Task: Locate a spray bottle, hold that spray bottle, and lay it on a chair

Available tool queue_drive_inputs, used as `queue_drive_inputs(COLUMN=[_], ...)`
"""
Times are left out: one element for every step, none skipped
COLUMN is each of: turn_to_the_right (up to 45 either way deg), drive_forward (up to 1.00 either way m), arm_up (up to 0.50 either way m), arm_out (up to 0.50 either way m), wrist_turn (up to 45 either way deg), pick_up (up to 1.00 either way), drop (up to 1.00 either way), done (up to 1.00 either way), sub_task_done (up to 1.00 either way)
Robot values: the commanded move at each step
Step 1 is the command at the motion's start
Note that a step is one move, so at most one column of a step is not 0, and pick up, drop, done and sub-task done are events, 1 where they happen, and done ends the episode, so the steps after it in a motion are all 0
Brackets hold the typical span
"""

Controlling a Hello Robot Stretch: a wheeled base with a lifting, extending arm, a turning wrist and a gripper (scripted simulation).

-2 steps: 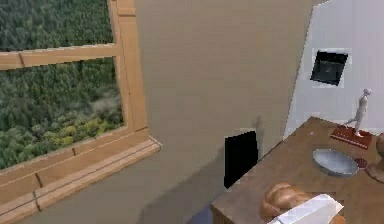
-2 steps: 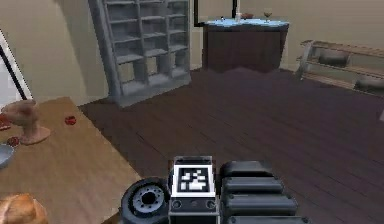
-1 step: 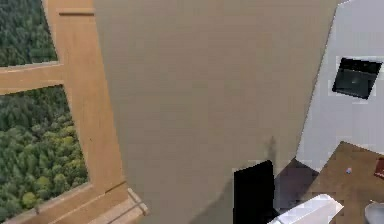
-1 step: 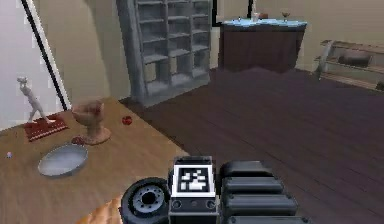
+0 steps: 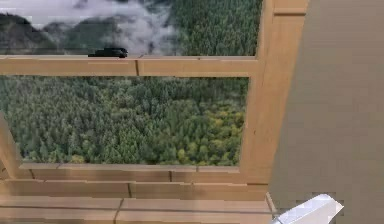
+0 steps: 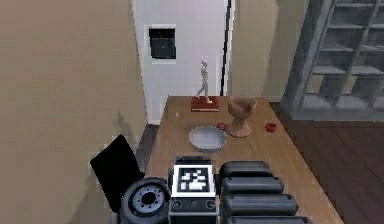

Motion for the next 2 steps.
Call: queue_drive_inputs(turn_to_the_right=[-45.0,-6.0], drive_forward=[0.00,0.00], arm_up=[0.00,0.00], arm_out=[0.00,0.00], wrist_turn=[0.0,0.0], pick_up=[0.00,0.00], drop=[0.00,0.00], done=[0.00,0.00], sub_task_done=[0.00,0.00])
